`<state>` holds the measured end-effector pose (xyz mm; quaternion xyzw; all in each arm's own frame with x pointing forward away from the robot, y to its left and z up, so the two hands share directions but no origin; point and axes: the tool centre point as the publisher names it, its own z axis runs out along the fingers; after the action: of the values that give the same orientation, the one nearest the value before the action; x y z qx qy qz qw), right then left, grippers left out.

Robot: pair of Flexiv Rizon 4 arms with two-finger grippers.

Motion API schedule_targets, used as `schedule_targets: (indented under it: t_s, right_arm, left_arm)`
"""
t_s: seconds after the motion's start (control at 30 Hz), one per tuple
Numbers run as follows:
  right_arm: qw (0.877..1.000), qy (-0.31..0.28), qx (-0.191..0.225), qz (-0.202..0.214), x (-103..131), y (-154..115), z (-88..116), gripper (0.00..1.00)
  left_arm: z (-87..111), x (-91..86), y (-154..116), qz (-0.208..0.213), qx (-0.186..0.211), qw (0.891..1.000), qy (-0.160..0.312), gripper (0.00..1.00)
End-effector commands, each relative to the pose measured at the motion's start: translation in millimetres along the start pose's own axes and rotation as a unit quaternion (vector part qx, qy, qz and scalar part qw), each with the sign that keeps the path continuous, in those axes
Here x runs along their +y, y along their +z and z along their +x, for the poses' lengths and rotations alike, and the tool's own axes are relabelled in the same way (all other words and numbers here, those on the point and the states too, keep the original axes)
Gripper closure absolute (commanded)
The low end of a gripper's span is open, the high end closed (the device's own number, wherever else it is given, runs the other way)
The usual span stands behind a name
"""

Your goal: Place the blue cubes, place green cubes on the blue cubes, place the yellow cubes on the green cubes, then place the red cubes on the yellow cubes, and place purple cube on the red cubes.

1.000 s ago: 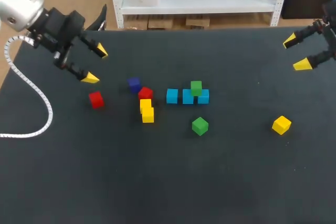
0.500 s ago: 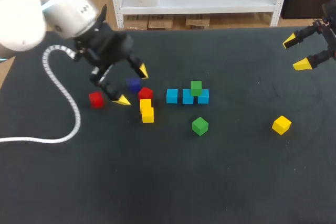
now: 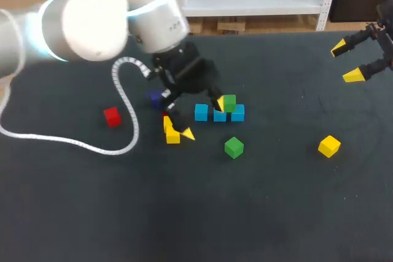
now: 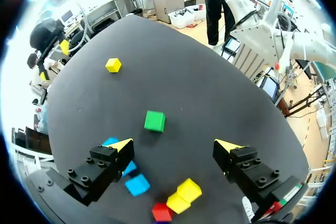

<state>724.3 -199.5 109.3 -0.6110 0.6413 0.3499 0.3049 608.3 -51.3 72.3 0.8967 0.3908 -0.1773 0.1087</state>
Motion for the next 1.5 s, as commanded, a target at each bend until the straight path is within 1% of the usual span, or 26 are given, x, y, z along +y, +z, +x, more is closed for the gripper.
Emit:
schedule_targets:
  t_s: [0.03, 0.13, 0.23, 0.27, 0.33, 0.43, 0.53, 0.7, 0.87, 1.03, 1.17, 1.2, 1.23, 1.27, 1.3, 1.37, 1.43, 1.5]
  right_arm:
    - [1.0, 0.0, 0.0, 0.0, 0, 0, 0, 0.0]
    - [1.0, 0.0, 0.0, 0.0, 0, 0, 0, 0.0]
    - [1.0, 0.0, 0.0, 0.0, 0, 0, 0, 0.0]
    - [1.0, 0.0, 0.0, 0.0, 0, 0, 0, 0.0]
    - [1.0, 0.0, 0.0, 0.0, 0, 0, 0, 0.0]
    - [1.0, 0.0, 0.0, 0.0, 0, 0, 0, 0.0]
    - [1.0, 0.0, 0.0, 0.0, 0, 0, 0, 0.0]
    - [1.0, 0.0, 0.0, 0.0, 0, 0, 0, 0.0]
    - [1.0, 0.0, 0.0, 0.0, 0, 0, 0, 0.0]
    - [1.0, 0.0, 0.0, 0.0, 0, 0, 0, 0.0]
    - [1.0, 0.0, 0.0, 0.0, 0, 0, 0, 0.0]
    - [1.0, 0.0, 0.0, 0.0, 0, 0, 0, 0.0]
    - [1.0, 0.0, 0.0, 0.0, 0, 0, 0, 0.0]
    - [1.0, 0.0, 0.0, 0.0, 0, 0, 0, 0.0]
    - [1.0, 0.0, 0.0, 0.0, 0, 0, 0, 0.0]
    - [1.0, 0.0, 0.0, 0.0, 0, 0, 0, 0.0]
    - [1.0, 0.0, 0.0, 0.0, 0, 0, 0, 0.0]
    - [1.0, 0.0, 0.0, 0.0, 0, 0, 0, 0.0]
  left_arm:
    - [-3.2, 14.2, 20, 0.037, -0.003, 0.999, -0.002, 0.0]
    - [-5.2, 17.9, 33, 0.034, -0.009, 0.999, -0.002, 0.0]
    - [-7.3, 21.8, 48, 0.047, 0.005, 0.999, -0.001, 0.0]
    - [-7.5, 22.9, 53, 0.053, 0.001, 0.999, -0.003, 0.0]
    - [-6.1, 24.3, 62, 0.047, -0.002, 0.999, -0.005, 0.0]
    - [-2.6, 26.8, 78, 0.053, -0.003, 0.999, -0.008, 0.0]
    - [-0.5, 29.4, 86, 0.056, -0.004, 0.998, -0.007, 0.0]
    - [4.9, 30.9, 91, 0.055, -0.007, 0.998, -0.014, 0.0]
    - [11.2, 31.1, 87, 0.051, -0.004, 0.998, -0.02, 0.0]
    - [10.8, 30.8, 84, 0.059, -0.002, 0.998, -0.018, 0.0]
    - [7.3, 30.8, 82, 0.058, -0.006, 0.998, -0.012, 0.0]
    - [6.5, 30.9, 82, 0.057, -0.006, 0.998, -0.011, 0.33]
    - [5.7, 31.5, 81, 0.057, -0.006, 0.998, -0.011, 0.5]
    - [5.1, 32.2, 81, 0.057, -0.006, 0.998, -0.011, 0.49]
    - [4.6, 32.8, 81, 0.056, -0.007, 0.998, -0.009, 0.38]
    - [3.4, 34.4, 81, 0.056, -0.008, 0.998, -0.008, 0.41]
    - [2.2, 35.9, 81, 0.055, -0.009, 0.998, -0.006, 0.51]
    - [1.2, 37.1, 82, 0.058, -0.01, 0.998, -0.005, 0.5]
